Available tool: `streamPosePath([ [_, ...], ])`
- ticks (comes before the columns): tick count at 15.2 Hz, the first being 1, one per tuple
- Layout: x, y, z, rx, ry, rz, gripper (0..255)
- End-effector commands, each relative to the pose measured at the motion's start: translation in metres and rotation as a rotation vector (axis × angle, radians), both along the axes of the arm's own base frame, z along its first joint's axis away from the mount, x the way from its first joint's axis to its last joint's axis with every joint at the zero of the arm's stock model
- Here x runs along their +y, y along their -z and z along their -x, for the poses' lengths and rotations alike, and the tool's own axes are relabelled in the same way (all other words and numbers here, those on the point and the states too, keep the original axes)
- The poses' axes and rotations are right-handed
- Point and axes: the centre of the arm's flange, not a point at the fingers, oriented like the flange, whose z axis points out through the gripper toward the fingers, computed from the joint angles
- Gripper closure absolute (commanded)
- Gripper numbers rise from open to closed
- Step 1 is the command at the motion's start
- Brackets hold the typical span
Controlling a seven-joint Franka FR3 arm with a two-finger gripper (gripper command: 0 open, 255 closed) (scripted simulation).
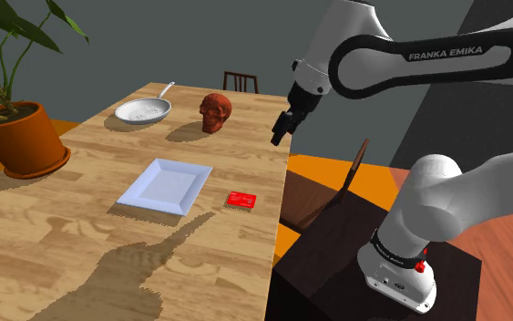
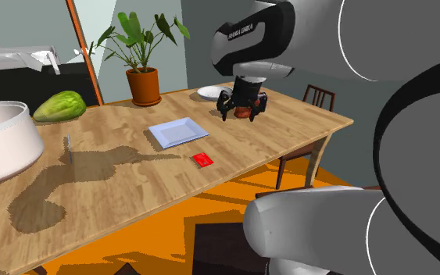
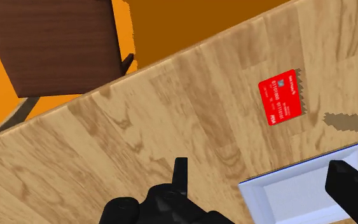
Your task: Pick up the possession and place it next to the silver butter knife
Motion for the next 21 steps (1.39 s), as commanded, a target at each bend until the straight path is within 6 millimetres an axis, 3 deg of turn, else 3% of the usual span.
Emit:
streamPosePath([
  [1, 0.012, 0.022, -0.003, -0.044, -0.045, 0.0, 0],
  [14, 0.105, 0.161, -0.022, -0.287, -0.341, 0.006, 0],
  [21, 0.119, 0.196, -0.039, -0.301, -0.359, 0.006, 0],
])
